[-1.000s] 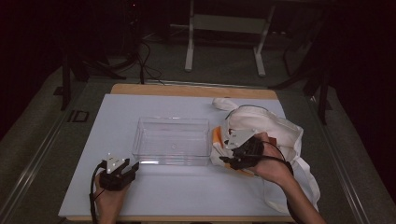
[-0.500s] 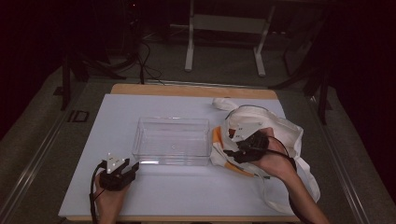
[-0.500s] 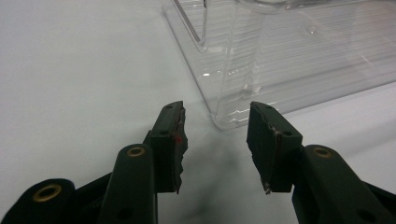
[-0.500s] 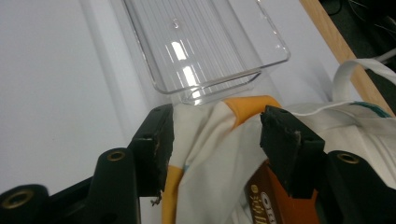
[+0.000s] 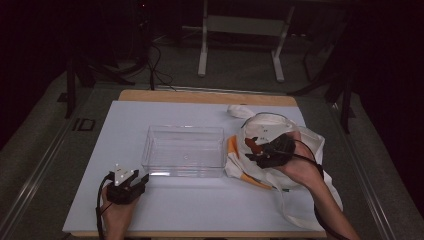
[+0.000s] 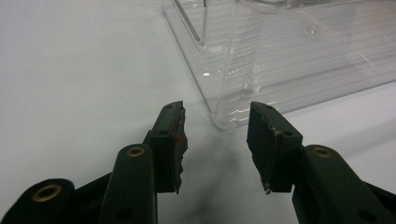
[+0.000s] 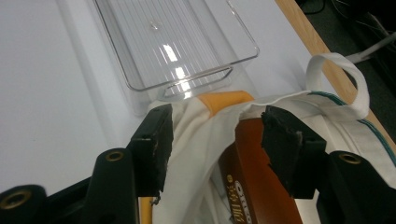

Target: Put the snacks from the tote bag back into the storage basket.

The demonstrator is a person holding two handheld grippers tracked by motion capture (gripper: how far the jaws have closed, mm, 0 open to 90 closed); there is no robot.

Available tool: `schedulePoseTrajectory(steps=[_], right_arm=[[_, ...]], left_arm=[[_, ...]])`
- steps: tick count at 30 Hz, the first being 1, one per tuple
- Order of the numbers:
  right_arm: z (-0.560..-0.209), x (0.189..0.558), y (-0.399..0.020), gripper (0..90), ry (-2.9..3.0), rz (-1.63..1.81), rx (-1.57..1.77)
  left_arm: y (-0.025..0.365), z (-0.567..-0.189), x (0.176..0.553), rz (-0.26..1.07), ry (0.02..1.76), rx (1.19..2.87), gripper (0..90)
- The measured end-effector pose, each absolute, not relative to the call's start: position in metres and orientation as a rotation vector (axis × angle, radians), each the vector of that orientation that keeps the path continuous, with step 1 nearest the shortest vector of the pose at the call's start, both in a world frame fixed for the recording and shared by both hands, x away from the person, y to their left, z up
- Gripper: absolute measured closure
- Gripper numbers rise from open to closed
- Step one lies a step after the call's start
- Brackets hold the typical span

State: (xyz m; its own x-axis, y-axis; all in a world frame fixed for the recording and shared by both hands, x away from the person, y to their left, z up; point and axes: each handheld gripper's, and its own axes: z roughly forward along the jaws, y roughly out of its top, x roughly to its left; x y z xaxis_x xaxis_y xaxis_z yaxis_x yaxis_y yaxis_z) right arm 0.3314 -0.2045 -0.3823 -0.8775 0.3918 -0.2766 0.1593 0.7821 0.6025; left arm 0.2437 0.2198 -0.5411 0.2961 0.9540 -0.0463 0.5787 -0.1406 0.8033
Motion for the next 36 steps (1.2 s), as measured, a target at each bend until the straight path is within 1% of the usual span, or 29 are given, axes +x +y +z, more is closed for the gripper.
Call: schedulePoseTrajectory(steps=[8, 20, 36], right_arm=[[-0.38, 0.338, -0.211, 42.9, 2.575, 0.803, 0.438], [-0.381, 0.35, -0.228, 39.9, 2.569, 0.75, 0.497], [-0.386, 0.362, -0.242, 40.2, 2.568, 0.653, 0.545]], left_arm=[[0.22, -0.541, 0.244, 0.641, 1.377, 1.824, 56.6], [0.22, -0.541, 0.244, 0.641, 1.38, 1.825, 56.6], [0.22, -0.541, 0.244, 0.64, 1.381, 1.826, 56.6]])
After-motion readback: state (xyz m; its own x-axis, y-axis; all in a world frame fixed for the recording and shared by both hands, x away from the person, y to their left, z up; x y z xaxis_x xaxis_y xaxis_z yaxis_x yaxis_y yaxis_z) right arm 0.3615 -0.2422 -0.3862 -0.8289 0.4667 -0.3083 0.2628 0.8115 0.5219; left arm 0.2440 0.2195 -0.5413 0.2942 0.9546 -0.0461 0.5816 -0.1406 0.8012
